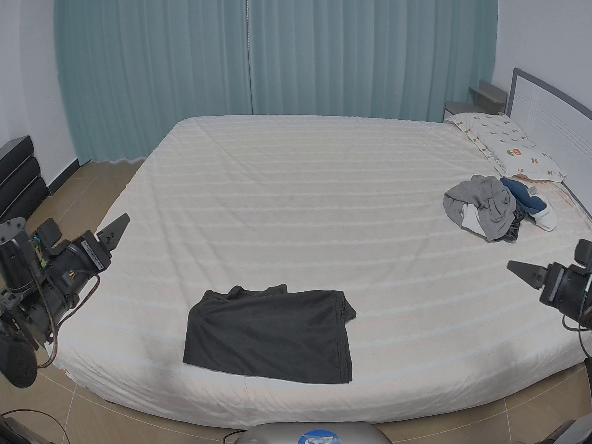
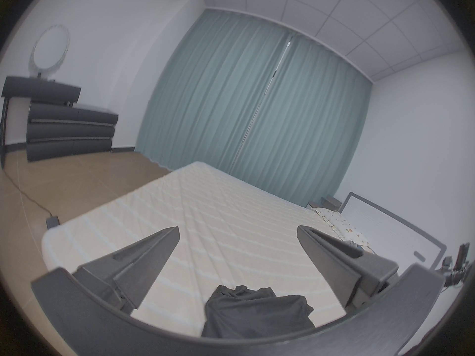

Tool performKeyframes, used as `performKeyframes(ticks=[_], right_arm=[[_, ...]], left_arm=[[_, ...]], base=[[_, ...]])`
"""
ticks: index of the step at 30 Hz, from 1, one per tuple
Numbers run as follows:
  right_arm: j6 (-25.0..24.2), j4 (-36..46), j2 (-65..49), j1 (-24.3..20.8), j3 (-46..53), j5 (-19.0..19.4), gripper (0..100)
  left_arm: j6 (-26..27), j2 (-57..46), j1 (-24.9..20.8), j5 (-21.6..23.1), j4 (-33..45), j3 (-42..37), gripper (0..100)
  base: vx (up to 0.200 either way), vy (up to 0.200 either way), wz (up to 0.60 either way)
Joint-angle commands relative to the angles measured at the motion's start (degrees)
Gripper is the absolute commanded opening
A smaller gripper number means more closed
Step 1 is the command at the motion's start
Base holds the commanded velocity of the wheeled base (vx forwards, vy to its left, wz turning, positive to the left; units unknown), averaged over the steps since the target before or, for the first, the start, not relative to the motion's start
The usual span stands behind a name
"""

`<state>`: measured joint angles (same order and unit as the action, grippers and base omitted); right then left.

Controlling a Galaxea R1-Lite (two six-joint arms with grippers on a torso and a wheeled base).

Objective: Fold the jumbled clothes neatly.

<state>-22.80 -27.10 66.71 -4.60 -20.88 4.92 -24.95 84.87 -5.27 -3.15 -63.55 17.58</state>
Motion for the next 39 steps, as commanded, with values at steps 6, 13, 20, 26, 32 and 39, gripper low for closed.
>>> performKeyframes(ticks=[6, 13, 20, 26, 32, 39], right_arm=[[13.83, 38.09, -50.10, -1.20, -0.21, -0.97, 100], [14.01, 45.64, -61.35, -0.41, 2.78, -2.11, 100], [25.08, 45.73, -66.71, 4.77, 6.38, -4.75, 100], [27.81, 45.47, -66.71, 4.77, 8.93, -5.80, 100], [27.81, 36.68, -66.71, 4.77, 15.26, -3.08, 100], [27.54, 25.52, -66.71, 4.77, 20.79, -0.27, 100]], left_arm=[[15.55, -47.61, 0.08, -0.28, 27.07, -8.17, 100], [20.21, -66.33, 0.08, -0.19, 49.05, -6.94, 100], [28.38, -80.65, 3.42, -2.30, 63.37, -6.86, 100], [28.65, -83.55, 4.74, -0.90, 65.57, -9.32, 100], [28.38, -83.99, 4.83, 1.21, 63.37, -13.45, 100], [29.00, -84.08, 4.83, 4.38, 53.62, -17.58, 100]], base=[[0.000, 0.000, 0.00], [0.000, 0.000, 0.00], [0.000, 0.000, 0.00], [0.000, 0.000, 0.00], [0.000, 0.000, 0.00], [0.000, 0.000, 0.00]])
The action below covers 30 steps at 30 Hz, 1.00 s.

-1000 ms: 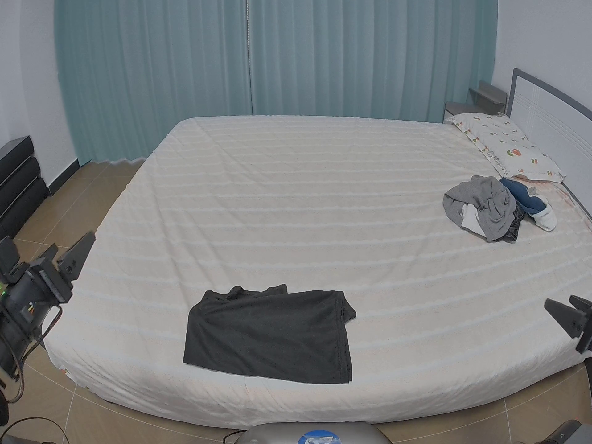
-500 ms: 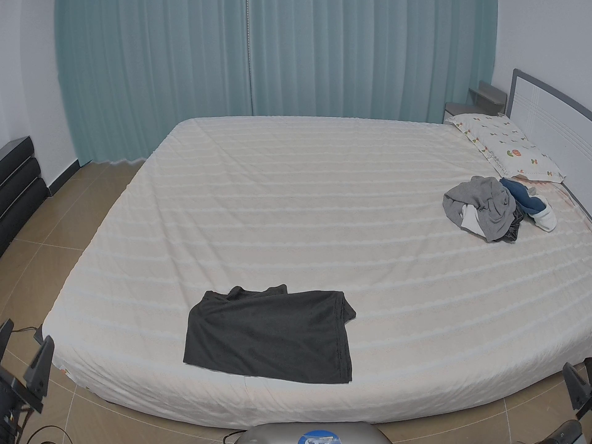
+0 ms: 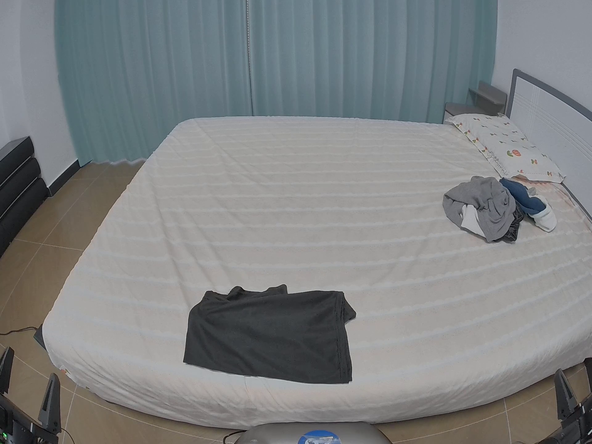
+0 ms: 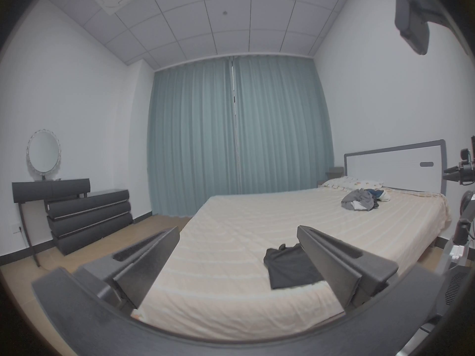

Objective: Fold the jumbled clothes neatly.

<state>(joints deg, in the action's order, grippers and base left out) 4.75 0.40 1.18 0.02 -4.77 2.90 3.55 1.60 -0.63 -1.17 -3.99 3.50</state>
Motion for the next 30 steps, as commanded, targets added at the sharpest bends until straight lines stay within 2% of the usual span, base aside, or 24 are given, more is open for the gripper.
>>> performKeyframes(ticks=[1, 3, 10, 19, 24, 30], right_arm=[[-0.10, -2.07, -1.18, 0.15, 4.68, 1.76, 100], [-0.18, -2.07, -1.18, 0.15, 4.68, 1.76, 100], [-1.06, -1.54, -1.18, 0.15, 4.77, 1.76, 100], [-1.77, -0.67, -1.18, 0.15, 4.68, 1.05, 100], [-3.52, -0.49, -1.18, 0.15, 4.77, -0.18, 100], [-3.88, -0.49, -1.18, 0.15, 4.77, -0.26, 100]], left_arm=[[0.32, -0.81, 0.19, 2.84, -6.82, -3.50, 100], [-0.21, -0.81, 0.19, 4.25, -6.56, -3.50, 100], [-2.93, -0.72, 0.19, 4.77, 4.60, -3.50, 100], [-4.34, -0.81, 0.28, 4.42, 4.25, -3.50, 100], [-5.74, -0.81, 0.28, 0.64, 4.16, -3.50, 100], [-5.13, -0.81, 0.28, 0.20, 4.25, -3.50, 100]], base=[[0.000, 0.000, 0.00], [0.000, 0.000, 0.00], [0.000, 0.000, 0.00], [0.000, 0.000, 0.00], [0.000, 0.000, 0.00], [0.000, 0.000, 0.00]])
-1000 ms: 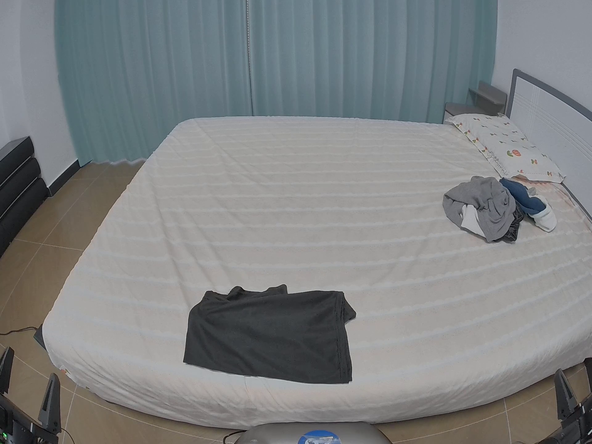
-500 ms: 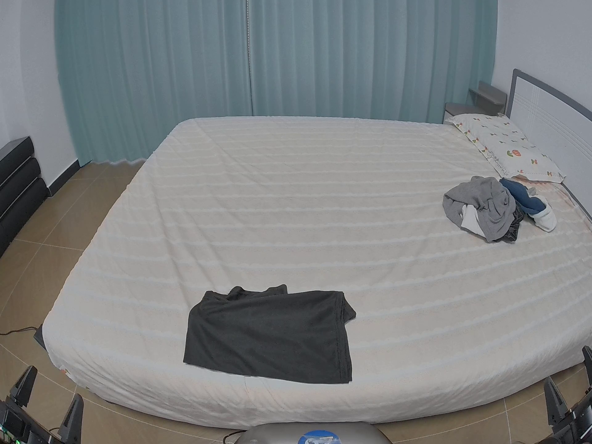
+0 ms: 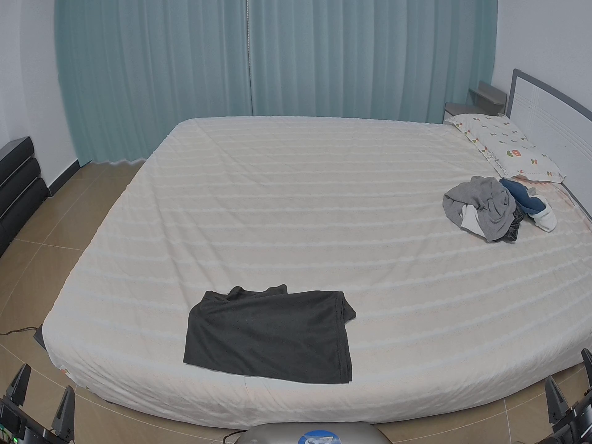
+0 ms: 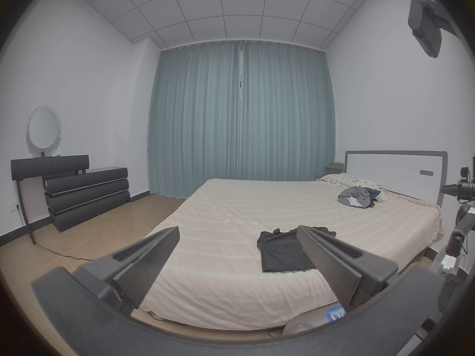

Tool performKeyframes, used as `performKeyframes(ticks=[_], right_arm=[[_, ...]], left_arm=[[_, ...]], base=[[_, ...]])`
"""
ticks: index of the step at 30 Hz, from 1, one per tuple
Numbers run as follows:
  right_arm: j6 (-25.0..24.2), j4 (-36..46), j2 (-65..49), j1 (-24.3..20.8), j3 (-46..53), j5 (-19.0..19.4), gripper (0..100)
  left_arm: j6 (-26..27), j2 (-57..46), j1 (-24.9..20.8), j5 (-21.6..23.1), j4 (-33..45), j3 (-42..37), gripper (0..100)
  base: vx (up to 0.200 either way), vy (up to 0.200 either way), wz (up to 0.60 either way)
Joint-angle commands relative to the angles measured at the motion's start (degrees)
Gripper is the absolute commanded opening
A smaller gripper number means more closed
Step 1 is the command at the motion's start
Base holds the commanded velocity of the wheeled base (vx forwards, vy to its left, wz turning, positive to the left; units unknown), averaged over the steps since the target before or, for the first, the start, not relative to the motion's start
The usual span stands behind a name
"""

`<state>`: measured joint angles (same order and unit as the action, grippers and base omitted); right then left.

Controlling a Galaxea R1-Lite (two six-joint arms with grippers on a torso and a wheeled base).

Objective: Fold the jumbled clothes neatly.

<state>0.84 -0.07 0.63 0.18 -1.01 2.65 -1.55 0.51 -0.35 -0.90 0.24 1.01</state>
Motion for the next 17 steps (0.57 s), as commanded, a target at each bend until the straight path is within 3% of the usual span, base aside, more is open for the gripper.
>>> performKeyframes(ticks=[1, 8, 17], right_arm=[[0.04, -0.01, -0.63, -0.01, 1.01, -0.01, 100], [0.04, -0.01, -0.63, -0.01, 1.01, -0.01, 100], [0.21, -0.01, -0.63, -0.01, 1.01, -0.10, 100]], left_arm=[[-0.03, 0.28, 0.00, -0.06, 0.02, -1.01, 100], [-0.47, 0.37, 0.00, 2.04, 0.02, -1.01, 100], [-1.62, 0.28, 0.00, 0.73, 0.11, -1.01, 100]], base=[[0.000, 0.000, 0.00], [0.000, 0.000, 0.00], [0.000, 0.000, 0.00]])
